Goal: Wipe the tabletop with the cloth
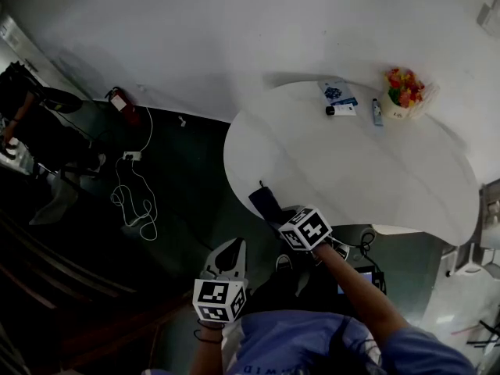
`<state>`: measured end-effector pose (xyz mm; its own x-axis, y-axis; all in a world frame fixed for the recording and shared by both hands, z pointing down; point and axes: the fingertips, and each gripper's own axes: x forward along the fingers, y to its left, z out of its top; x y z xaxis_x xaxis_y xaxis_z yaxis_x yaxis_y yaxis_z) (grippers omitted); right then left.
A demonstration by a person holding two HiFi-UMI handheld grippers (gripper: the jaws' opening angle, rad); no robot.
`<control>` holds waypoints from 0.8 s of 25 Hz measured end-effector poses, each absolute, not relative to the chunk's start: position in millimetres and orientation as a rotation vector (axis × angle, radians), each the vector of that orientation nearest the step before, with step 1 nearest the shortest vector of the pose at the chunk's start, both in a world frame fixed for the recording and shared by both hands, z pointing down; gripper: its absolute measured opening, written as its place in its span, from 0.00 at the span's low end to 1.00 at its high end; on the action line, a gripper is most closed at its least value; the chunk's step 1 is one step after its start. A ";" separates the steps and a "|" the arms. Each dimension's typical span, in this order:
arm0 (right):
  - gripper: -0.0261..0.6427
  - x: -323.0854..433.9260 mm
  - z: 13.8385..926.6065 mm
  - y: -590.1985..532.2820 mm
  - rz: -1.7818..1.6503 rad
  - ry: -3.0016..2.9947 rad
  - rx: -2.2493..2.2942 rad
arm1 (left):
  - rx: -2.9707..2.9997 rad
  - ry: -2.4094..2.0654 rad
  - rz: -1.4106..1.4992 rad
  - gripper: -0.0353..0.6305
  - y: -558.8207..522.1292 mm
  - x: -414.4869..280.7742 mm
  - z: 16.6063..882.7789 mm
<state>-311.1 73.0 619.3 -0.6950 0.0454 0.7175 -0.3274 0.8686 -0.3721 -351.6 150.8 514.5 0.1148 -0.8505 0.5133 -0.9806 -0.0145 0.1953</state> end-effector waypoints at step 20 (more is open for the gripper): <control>0.15 -126.5 644.9 -7.1 0.752 -2.148 0.611 | 2.080 -1.606 0.419 0.08 101.0 -258.4 506.7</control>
